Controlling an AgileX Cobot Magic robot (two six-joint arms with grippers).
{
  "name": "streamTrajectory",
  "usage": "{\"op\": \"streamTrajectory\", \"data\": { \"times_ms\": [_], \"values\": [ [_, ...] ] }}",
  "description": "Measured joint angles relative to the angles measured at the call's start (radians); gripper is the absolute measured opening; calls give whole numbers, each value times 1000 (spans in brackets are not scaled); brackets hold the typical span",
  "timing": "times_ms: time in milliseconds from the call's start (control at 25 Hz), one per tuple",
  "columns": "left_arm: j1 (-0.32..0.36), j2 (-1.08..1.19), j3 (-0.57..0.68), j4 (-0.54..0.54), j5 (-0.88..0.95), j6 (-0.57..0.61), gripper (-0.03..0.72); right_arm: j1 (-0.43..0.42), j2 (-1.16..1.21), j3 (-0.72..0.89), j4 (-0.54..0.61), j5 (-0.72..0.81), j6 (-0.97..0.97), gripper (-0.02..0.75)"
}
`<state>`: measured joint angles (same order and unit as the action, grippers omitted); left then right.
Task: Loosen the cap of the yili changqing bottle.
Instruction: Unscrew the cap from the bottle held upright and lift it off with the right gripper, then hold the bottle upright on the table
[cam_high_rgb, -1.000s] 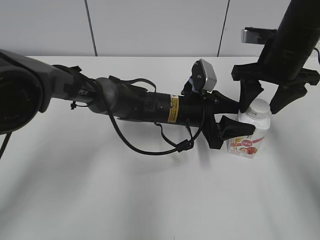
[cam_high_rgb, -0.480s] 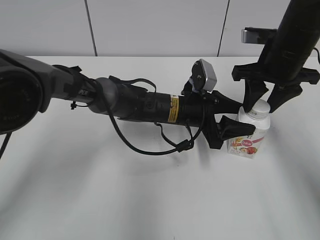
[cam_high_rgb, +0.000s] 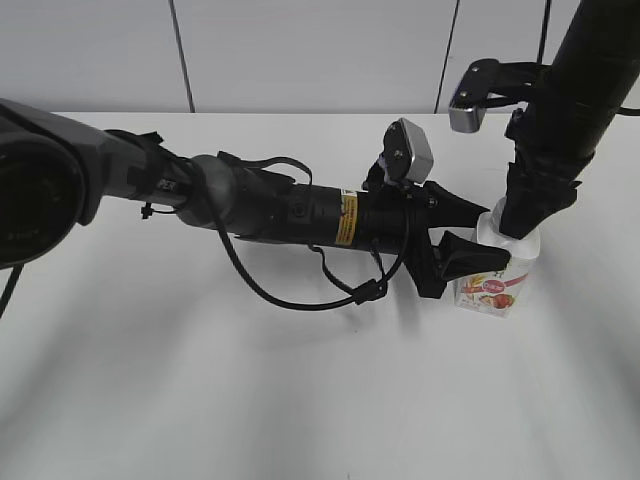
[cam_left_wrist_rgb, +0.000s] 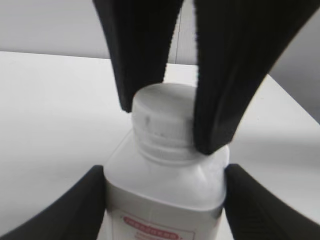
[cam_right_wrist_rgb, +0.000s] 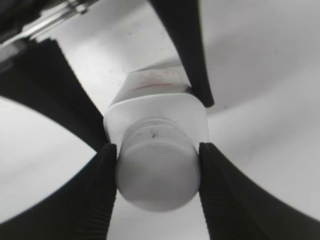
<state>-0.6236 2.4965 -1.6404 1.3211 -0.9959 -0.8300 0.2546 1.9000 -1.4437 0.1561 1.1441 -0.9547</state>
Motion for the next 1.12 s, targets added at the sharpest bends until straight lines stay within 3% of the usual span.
{"op": "streamTrajectory", "data": {
  "times_ms": [160,440,680,920,1120],
  "values": [
    [0,0,0,1,0,0,440,0,-1,-2,14,1,-317,393],
    [0,0,0,4,-2,0,438,-1,0,-85,66,62,-372,392],
    [0,0,0,4,-2,0,438,0,0,-173,56,65,-183,392],
    [14,0,0,8,-8,-1,438,-5,0,-199,-60,65,208,392],
    [60,0,0,14,-19,-3,438,-60,0,-199,-25,68,418,392]
  ]
}}
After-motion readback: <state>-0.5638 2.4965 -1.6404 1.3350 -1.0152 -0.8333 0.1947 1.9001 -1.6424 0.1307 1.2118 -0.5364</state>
